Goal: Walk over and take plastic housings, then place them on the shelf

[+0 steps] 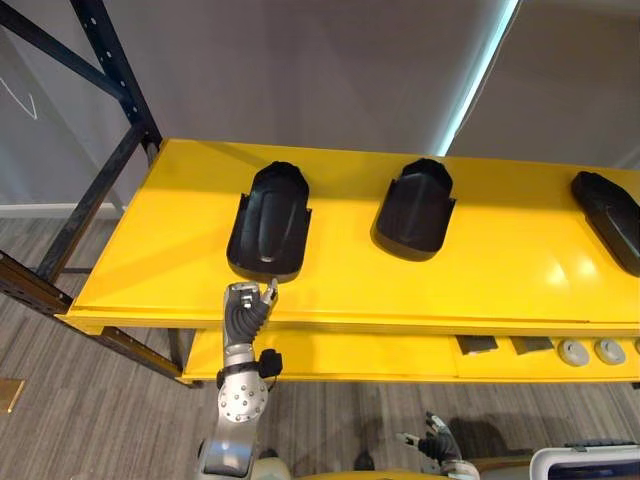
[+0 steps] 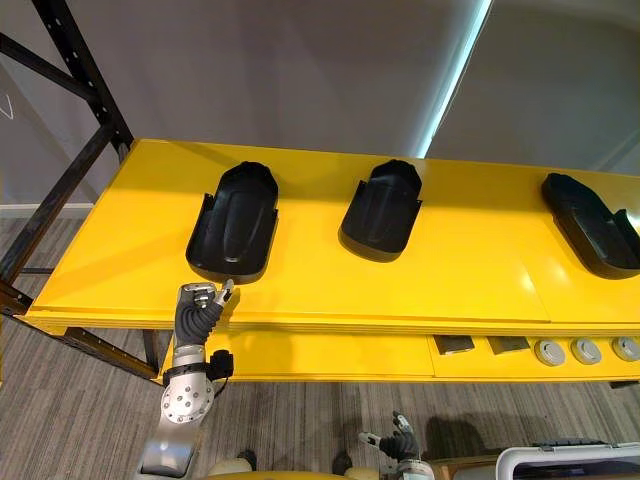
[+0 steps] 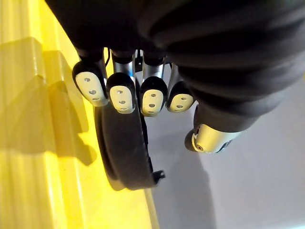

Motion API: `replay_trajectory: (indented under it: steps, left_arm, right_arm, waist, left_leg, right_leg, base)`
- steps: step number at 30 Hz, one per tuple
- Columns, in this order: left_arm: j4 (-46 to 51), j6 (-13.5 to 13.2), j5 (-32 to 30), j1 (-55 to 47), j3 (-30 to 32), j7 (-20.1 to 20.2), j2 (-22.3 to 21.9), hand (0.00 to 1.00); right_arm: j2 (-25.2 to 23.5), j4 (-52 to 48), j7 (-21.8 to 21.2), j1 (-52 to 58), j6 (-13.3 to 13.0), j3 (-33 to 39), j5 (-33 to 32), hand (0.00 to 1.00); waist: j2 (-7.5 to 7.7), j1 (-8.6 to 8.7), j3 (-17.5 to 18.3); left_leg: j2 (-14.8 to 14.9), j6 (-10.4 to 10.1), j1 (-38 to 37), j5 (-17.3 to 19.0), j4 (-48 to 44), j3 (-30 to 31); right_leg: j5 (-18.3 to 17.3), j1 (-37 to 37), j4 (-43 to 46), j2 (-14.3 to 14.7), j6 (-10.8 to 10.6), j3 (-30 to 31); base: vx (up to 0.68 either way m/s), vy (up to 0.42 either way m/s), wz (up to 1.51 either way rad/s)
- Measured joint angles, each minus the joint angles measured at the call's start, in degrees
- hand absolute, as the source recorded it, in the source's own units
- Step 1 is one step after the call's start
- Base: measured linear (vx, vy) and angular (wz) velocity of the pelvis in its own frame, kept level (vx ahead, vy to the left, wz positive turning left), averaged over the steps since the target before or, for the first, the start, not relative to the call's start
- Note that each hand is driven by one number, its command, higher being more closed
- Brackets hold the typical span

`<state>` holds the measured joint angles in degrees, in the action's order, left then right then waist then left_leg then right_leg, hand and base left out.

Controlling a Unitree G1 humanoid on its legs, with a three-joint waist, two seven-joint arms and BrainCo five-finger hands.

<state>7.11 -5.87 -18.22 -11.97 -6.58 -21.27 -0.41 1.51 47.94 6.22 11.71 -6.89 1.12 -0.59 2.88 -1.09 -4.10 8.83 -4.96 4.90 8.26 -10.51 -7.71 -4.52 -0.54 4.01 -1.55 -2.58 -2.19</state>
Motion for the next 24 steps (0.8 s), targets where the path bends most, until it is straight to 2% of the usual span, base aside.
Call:
replay_trajectory:
  steps: [7, 10, 19, 24]
  left_arm:
    - [-6.71, 0.68, -0.42, 7.12, 0.86, -0.05, 1.98, 1.00]
    - [-9.23, 1.06, -0.43, 10.54, 1.32, -0.11, 2.93, 1.00]
    - [-15.48, 1.72, -0.41, 15.73, 2.07, -0.10, 4.16, 1.00]
    - [-17.87, 2.53, -0.38, 16.68, 2.59, -0.09, 6.16, 1.00]
  right_arm:
    - [0.19, -0.65, 0.03, 0.02, 0.55, -0.19, 0.09, 0.00]
    - [0.34, -0.61, -0.04, -0.14, 0.58, -0.15, 0.12, 0.00]
    - [0.75, 0.73, -0.25, -1.21, 0.64, -0.13, 0.24, 0.00]
    - [0.74, 0.74, -0.29, -1.27, 0.64, -0.14, 0.55, 0.00]
  waist:
    - [-0.83, 0.14, 0.81]
    - [-1.28, 0.27, 1.71]
    - [-1.31, 0.74, 1.79]
    - [-1.07, 1.93, 1.74]
  left_leg:
    - [0.19, -0.92, -0.66, -0.80, 0.79, -1.04]
    - [0.14, -1.22, -1.58, -2.63, 3.69, -1.35]
    - [0.25, -1.50, -2.78, -7.50, 10.24, -1.79]
    - [-0.08, -1.19, -2.66, -9.42, 12.16, -1.93]
  right_leg:
    - [0.01, -0.88, 0.26, -0.19, 0.00, 0.94]
    - [0.19, -1.79, 0.21, -0.08, 0.20, 0.96]
    - [2.12, -3.69, -0.44, 0.77, 1.04, 1.07]
    - [4.45, -3.92, -2.65, 0.77, 0.87, 1.39]
  base:
    - [0.01, 0.002, -0.09]
    - [0.02, -0.034, -0.04]
    - [-0.05, -0.032, -0.03]
    - [-0.09, -0.004, -0.04]
